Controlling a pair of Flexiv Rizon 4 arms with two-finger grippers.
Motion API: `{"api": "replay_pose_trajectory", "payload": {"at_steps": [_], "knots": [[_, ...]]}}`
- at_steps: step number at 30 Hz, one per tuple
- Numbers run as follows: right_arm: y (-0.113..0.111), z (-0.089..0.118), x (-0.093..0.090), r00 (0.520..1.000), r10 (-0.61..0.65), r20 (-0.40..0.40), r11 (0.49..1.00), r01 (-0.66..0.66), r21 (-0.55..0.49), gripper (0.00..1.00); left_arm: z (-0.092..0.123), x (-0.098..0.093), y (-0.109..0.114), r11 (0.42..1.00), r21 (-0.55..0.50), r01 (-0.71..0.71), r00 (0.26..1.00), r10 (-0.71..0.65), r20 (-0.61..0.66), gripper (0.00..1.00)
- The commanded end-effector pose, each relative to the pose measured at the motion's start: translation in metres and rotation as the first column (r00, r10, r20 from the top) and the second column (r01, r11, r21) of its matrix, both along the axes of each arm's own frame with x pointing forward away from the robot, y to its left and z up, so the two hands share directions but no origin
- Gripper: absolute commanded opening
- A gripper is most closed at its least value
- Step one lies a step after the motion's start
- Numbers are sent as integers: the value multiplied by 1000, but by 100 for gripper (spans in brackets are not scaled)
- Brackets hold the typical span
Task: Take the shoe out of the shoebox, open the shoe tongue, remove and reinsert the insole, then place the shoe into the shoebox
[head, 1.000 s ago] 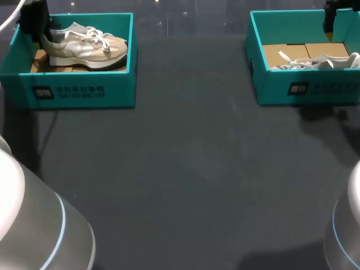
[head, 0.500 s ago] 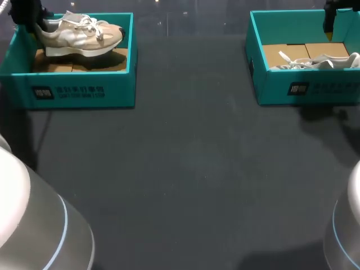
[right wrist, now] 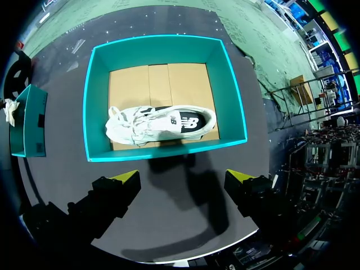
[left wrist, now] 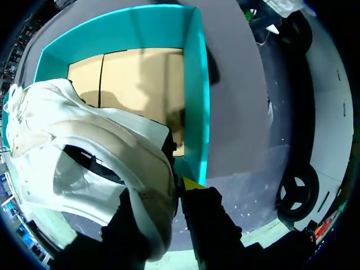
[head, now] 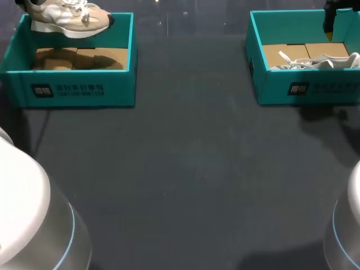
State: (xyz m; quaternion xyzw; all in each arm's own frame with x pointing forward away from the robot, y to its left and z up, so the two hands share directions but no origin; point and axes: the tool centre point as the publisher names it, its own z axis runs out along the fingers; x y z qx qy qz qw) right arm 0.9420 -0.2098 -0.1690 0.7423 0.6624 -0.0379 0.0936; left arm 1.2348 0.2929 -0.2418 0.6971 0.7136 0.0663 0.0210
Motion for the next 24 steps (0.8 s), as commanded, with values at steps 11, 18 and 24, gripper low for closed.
{"api": "replay_pose_trajectory", "payload": {"at_steps": [11,18,24], "knots": [[0,0,0,1000,-1,-1,1000,1,-1,100,52,-50,-20,995,27,-98,993,96,61,0],[0,0,0,1000,-1,-1,1000,1,-1,100,57,-68,-24,995,17,-93,994,92,55,0],[0,0,0,1000,-1,-1,1000,1,-1,100,59,-78,-22,995,30,-99,994,97,53,0]]}}
